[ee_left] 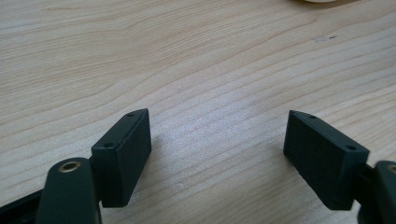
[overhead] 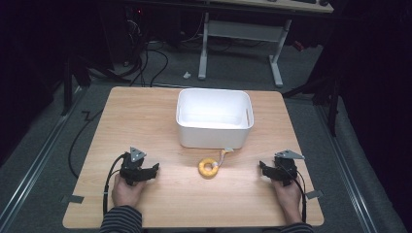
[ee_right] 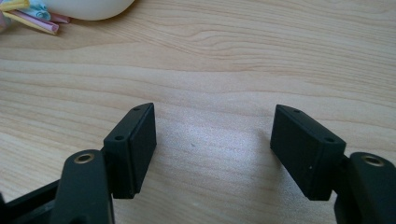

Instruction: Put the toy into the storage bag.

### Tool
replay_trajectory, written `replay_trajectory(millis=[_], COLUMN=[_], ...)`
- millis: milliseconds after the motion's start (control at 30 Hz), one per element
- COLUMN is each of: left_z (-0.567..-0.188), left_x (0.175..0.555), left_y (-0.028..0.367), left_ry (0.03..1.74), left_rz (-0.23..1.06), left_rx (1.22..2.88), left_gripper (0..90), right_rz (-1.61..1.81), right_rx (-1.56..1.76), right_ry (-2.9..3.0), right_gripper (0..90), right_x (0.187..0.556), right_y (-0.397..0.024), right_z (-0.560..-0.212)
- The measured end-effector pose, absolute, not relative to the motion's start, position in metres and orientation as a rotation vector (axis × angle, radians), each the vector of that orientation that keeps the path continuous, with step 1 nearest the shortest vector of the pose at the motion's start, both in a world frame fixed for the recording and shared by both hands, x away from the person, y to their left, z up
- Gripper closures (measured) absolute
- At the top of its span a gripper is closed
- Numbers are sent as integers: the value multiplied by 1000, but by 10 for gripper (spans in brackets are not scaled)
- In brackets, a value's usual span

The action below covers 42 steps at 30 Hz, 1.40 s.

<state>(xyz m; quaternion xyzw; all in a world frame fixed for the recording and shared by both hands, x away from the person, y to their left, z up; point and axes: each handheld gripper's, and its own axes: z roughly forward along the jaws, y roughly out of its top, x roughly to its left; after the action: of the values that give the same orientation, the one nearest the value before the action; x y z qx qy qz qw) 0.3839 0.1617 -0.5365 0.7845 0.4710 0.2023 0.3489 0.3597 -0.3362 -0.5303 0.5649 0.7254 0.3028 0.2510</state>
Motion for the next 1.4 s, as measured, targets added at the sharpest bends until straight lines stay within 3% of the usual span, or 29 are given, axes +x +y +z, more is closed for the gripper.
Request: replay_trajectory(millis=[1400], left_z=[-536], left_x=[384], left_y=[162], left_ry=[1229], left_rz=[515], left_rx=[2041], left_gripper=[190], right_rz=[825], right_rx=[1541], right_ry=[1973], right_gripper=[315], right_x=[360], right_y=[-336], right_z=[-530])
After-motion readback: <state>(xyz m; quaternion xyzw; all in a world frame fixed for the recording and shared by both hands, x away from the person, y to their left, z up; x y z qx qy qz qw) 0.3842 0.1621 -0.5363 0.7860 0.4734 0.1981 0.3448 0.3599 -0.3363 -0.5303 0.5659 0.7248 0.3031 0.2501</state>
